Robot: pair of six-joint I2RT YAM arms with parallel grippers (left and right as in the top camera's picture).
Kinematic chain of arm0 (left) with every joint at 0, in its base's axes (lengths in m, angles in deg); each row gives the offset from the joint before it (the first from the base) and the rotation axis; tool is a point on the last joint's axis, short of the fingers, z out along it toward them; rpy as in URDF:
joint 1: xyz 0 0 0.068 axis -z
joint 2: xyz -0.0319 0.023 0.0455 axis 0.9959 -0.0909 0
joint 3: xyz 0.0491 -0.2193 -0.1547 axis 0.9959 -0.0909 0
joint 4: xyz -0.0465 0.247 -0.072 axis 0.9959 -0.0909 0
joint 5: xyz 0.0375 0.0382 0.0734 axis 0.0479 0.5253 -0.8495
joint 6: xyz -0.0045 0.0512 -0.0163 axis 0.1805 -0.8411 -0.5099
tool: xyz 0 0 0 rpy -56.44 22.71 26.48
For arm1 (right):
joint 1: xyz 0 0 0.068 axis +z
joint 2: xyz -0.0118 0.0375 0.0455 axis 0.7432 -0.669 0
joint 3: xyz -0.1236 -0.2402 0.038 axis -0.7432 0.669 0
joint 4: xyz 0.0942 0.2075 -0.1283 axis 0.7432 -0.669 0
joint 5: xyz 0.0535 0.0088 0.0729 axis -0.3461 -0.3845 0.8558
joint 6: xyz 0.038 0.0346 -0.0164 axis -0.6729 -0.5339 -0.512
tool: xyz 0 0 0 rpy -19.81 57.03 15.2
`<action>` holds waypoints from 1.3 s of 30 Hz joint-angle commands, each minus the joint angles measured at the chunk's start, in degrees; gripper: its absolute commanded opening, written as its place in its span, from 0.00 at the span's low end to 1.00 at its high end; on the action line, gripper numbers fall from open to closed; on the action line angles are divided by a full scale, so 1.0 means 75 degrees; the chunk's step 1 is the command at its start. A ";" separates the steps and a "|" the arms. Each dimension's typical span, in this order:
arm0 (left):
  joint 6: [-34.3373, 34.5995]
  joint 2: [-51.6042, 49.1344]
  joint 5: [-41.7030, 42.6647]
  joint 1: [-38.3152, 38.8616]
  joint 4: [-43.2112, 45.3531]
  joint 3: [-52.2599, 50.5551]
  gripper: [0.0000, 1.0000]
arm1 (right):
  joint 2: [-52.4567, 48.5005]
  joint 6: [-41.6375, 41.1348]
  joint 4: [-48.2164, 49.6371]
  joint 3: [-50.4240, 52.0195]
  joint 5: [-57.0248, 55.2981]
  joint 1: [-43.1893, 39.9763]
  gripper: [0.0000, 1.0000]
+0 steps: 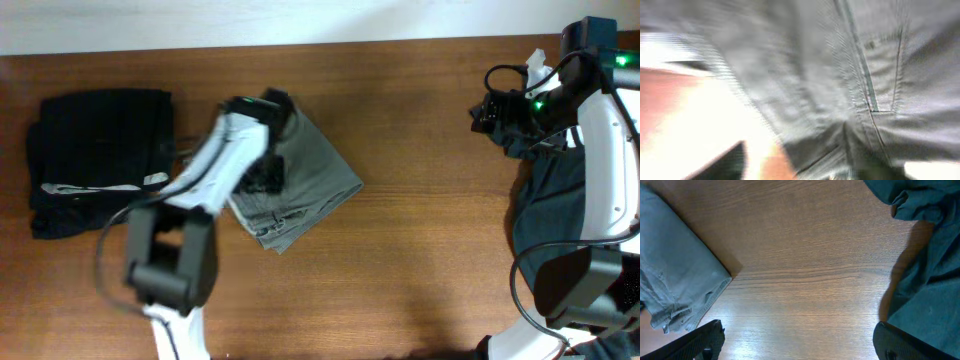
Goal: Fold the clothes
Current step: 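Grasp the folded grey shorts' edge with the left gripper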
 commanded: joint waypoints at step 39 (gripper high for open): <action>0.1160 0.0542 0.2154 -0.1172 0.3089 -0.2757 0.82 | -0.0023 0.0017 0.0003 0.0000 -0.0096 -0.0035 0.99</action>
